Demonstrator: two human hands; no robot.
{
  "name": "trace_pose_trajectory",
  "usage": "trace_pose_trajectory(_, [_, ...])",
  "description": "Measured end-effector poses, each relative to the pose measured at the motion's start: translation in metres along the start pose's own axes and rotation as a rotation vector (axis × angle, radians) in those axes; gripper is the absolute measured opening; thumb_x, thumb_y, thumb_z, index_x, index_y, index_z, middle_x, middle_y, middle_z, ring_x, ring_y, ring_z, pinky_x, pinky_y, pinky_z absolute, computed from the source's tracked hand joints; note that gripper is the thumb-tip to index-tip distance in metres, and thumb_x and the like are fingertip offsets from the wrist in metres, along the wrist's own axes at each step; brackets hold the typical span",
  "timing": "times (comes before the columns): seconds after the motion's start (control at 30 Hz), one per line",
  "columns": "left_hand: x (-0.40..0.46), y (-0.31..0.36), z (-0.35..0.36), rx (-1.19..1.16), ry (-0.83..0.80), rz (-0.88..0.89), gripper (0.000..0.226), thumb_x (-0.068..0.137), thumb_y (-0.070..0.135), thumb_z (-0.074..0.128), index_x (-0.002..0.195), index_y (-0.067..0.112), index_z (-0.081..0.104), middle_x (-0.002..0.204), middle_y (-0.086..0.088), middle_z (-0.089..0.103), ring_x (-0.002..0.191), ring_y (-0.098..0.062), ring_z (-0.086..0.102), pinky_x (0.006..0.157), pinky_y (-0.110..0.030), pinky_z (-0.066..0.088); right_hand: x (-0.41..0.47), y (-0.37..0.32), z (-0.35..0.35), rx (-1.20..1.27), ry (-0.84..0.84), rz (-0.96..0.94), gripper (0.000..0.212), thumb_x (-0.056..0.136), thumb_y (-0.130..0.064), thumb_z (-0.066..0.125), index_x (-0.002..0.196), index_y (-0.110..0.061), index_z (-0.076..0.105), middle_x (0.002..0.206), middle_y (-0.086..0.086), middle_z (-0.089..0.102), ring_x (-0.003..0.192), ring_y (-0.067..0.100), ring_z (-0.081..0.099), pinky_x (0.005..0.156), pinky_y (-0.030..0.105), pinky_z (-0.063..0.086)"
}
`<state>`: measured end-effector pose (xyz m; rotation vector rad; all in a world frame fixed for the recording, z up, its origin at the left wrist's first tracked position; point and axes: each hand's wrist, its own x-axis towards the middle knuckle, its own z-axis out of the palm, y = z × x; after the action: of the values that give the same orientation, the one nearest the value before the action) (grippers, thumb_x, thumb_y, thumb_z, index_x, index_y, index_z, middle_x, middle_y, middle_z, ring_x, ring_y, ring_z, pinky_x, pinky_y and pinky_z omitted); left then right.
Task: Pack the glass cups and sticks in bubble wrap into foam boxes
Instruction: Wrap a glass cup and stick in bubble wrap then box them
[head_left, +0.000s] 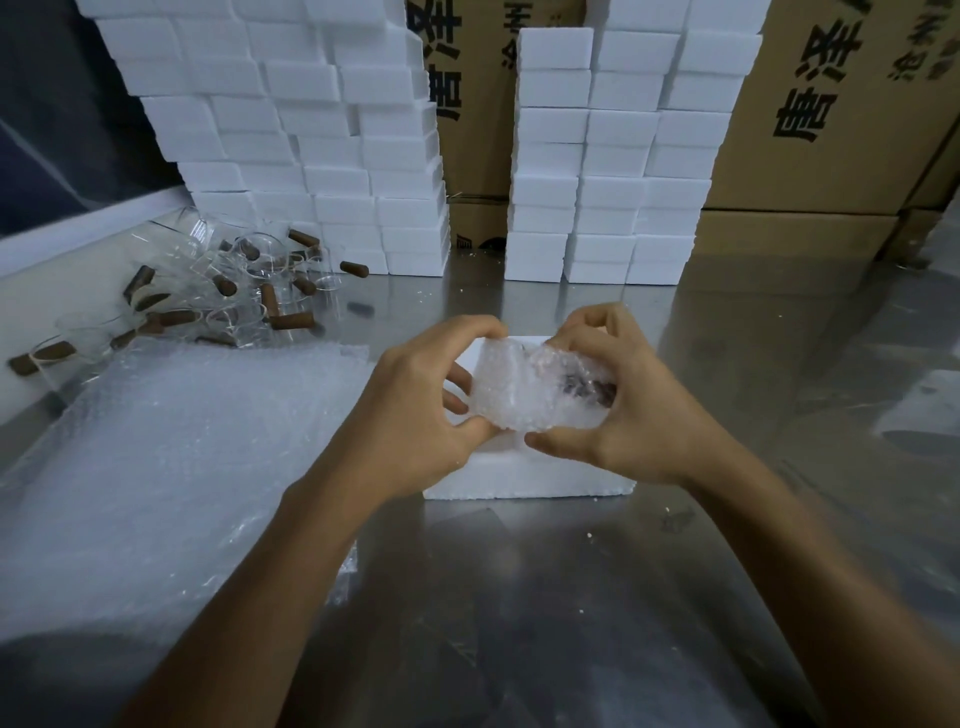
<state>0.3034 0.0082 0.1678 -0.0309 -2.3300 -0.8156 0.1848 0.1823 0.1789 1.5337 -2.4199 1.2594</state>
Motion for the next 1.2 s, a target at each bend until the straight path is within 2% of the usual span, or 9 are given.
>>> trace_pose_trajectory(0.13, [-0.001,-0.008,0.007,0.07,0.095,-0.002,0.067,0.066,0.018,0.091,0.123,0.022,0.055,0.115,0.01,0.057,0.081,-0.01,0.063,0.069,-0.019,0.056,0.0,0.003,-0.006,0.157,-0.018,0.136,0.065,0.067,-0.036,0.088,0.124,-0.035,0.057,0.124,-0.01,0.056,0.099,0.012,0.064,0.076,0.026,0.059])
trace_pose_trajectory(0.27, [-0.003,-0.013,0.013,0.019,0.113,-0.055,0.069,0.062,0.02,0.093,0.117,0.027,0.053,0.113,0.014,0.053,0.084,-0.004,0.063,0.07,-0.011,0.054,0.002,0.009,-0.002,0.474,0.182,0.188,0.024,0.09,-0.013,0.069,0.114,-0.011,0.069,0.097,0.005,0.071,0.076,0.018,0.067,0.072,0.028,0.056])
trace_pose_trajectory(0.43, [-0.002,-0.011,0.014,-0.177,0.04,-0.162,0.077,0.051,0.035,0.097,0.115,0.037,0.053,0.124,0.017,0.046,0.1,0.0,0.062,0.08,-0.008,0.051,0.002,0.015,0.003,0.534,0.304,0.226,0.015,0.091,-0.001,0.067,0.105,0.001,0.071,0.097,0.016,0.074,0.083,0.026,0.07,0.088,0.044,0.059])
trace_pose_trajectory(0.57, [-0.003,-0.013,0.012,-0.224,0.051,-0.256,0.05,0.065,0.047,0.086,0.105,0.032,0.059,0.119,0.015,0.061,0.101,-0.01,0.067,0.086,-0.023,0.057,0.002,0.012,0.006,0.439,0.297,0.114,0.015,0.087,0.0,0.072,0.099,-0.009,0.073,0.091,0.005,0.076,0.081,0.023,0.073,0.083,0.037,0.061])
trace_pose_trajectory(0.63, [-0.004,-0.016,0.011,-0.091,0.055,-0.242,0.045,0.068,0.047,0.085,0.101,0.033,0.058,0.109,0.021,0.061,0.098,-0.008,0.063,0.079,-0.013,0.052,0.002,0.01,0.011,0.378,0.273,0.05,0.015,0.086,-0.001,0.074,0.096,-0.013,0.074,0.091,0.002,0.075,0.08,0.02,0.072,0.079,0.029,0.059])
trace_pose_trajectory(0.73, [-0.004,-0.018,0.01,0.034,0.022,-0.238,0.064,0.061,0.055,0.082,0.114,0.034,0.053,0.105,0.018,0.057,0.096,-0.01,0.056,0.079,-0.017,0.046,0.002,0.011,0.016,0.366,0.24,0.017,0.019,0.085,-0.001,0.075,0.092,-0.018,0.073,0.091,-0.001,0.075,0.077,0.016,0.07,0.073,0.02,0.054])
trace_pose_trajectory(0.83, [-0.004,-0.018,0.012,0.115,-0.06,-0.265,0.081,0.059,0.055,0.069,0.133,0.031,0.048,0.113,0.012,0.051,0.102,-0.011,0.05,0.088,-0.027,0.046,0.003,0.014,0.02,0.353,0.181,0.017,0.019,0.085,-0.003,0.076,0.095,-0.02,0.072,0.095,0.001,0.074,0.081,0.022,0.07,0.075,0.026,0.056])
trace_pose_trajectory(1.07, [-0.003,-0.02,0.012,0.155,-0.108,-0.292,0.087,0.059,0.058,0.064,0.139,0.023,0.053,0.1,0.014,0.043,0.101,-0.013,0.05,0.085,-0.027,0.044,0.001,0.023,0.012,0.325,0.121,0.132,0.02,0.087,-0.019,0.075,0.107,-0.021,0.072,0.099,-0.008,0.072,0.073,0.015,0.071,0.064,0.024,0.051])
trace_pose_trajectory(1.2, [-0.004,-0.02,0.014,0.149,-0.117,-0.297,0.092,0.059,0.058,0.059,0.145,0.027,0.046,0.095,0.025,0.035,0.099,-0.009,0.044,0.088,-0.025,0.04,0.002,0.025,0.01,0.41,0.175,0.164,0.013,0.093,-0.009,0.065,0.095,-0.016,0.077,0.094,0.003,0.076,0.083,0.024,0.071,0.08,0.03,0.054])
